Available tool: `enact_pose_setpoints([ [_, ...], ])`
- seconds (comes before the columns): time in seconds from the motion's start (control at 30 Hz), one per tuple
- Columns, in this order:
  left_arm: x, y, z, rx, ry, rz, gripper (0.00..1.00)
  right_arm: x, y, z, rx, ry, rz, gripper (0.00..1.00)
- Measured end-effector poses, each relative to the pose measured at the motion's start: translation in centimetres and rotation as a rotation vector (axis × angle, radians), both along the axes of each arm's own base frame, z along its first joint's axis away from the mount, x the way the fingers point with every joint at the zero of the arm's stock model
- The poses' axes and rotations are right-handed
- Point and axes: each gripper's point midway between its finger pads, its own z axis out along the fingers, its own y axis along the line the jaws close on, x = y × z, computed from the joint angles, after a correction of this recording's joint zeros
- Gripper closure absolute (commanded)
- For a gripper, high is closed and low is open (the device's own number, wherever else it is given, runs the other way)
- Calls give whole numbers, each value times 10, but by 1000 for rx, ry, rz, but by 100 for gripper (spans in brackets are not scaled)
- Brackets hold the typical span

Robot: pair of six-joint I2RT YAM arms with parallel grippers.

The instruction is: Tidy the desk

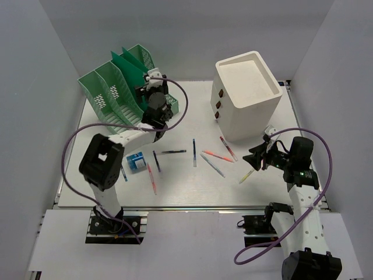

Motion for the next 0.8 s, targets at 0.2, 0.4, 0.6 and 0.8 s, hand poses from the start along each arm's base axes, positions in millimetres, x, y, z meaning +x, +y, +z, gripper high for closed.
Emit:
enact_pose_setpoints([
  [0.2,-27,-15,55,-107,6,-209,51,-1,0,1,3,1,-5,38],
  [0.4,-61,-55,84,-150,61,-565,45,2,-4,7,-7,1,-33,32],
  [0.6,-93,-125,54,-149,250,-990,12,14,-9,28,-9,4,-76,20],
  [0.8,-97,-193,0,-215,465,-1300,7,26,-10,30,30,85,-107,31],
])
